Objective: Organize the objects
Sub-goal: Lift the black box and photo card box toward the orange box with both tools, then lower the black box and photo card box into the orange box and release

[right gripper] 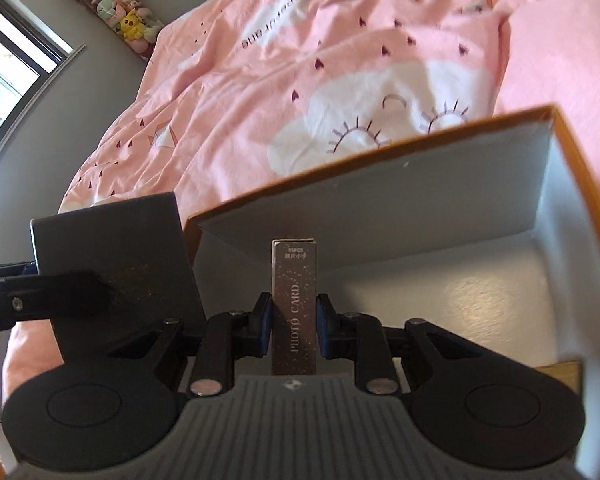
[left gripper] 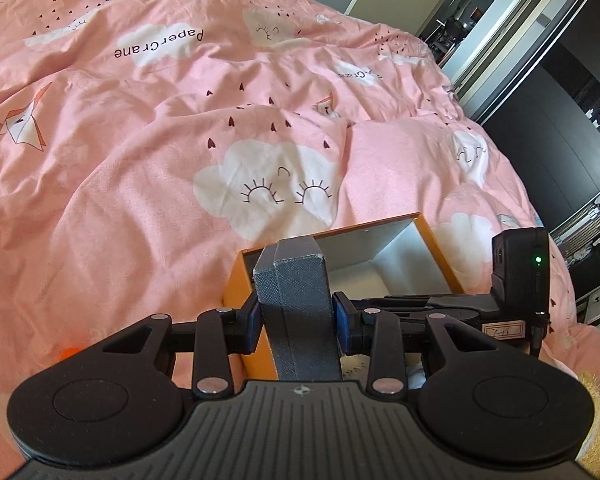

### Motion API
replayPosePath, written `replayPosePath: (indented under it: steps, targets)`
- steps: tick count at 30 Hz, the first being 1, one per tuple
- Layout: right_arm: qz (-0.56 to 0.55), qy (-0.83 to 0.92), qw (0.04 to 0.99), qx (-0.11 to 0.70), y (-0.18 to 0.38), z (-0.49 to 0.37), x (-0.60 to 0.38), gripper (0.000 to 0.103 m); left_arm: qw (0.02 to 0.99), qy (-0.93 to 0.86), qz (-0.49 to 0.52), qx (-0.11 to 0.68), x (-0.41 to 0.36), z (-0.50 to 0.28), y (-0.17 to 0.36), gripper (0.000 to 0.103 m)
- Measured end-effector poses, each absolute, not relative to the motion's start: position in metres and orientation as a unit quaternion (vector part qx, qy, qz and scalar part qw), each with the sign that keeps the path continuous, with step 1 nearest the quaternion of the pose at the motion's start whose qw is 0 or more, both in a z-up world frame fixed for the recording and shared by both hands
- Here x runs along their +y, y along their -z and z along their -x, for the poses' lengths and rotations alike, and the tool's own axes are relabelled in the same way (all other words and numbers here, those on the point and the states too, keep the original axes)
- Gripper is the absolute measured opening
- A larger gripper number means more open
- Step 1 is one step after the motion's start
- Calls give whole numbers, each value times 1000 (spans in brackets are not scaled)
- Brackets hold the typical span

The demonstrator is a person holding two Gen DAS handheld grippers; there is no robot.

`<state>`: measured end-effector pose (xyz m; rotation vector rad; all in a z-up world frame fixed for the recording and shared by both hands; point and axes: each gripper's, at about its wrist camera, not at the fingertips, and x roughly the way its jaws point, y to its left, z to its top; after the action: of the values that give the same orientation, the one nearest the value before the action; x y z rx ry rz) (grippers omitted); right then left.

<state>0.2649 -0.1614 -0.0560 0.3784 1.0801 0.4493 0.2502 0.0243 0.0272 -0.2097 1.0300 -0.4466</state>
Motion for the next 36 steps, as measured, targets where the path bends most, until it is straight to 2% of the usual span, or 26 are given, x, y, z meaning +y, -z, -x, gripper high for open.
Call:
replayPosePath:
  steps: [10, 15, 20, 25, 28, 29, 36]
  targets:
    - [-181, -212, 788, 549, 80, -275, -151, 25, 835, 212, 96, 498, 20, -264, -18, 40]
    - [-109, -199, 812, 538, 72, -268, -141, 31, 837, 208, 78, 500, 12, -263, -18, 40]
    - [-35, -178, 826, 533, 73, -263, -132, 31, 837, 198, 67, 505, 5, -264, -18, 40]
    - [-53, -185, 809, 555, 83, -263, -138, 32, 837, 198, 61, 507, 3, -263, -17, 40]
    - [-56, -192, 807, 556, 84, -264, -138, 27, 837, 198, 57, 507, 2, -262, -17, 40]
    - [-63, -201, 803, 557, 86, -263, -138, 22, 837, 198, 55, 507, 1, -262, -17, 40]
    - [-47, -211, 810, 544, 80, -260, -137, 22, 836, 199, 57, 509, 0, -261, -16, 40]
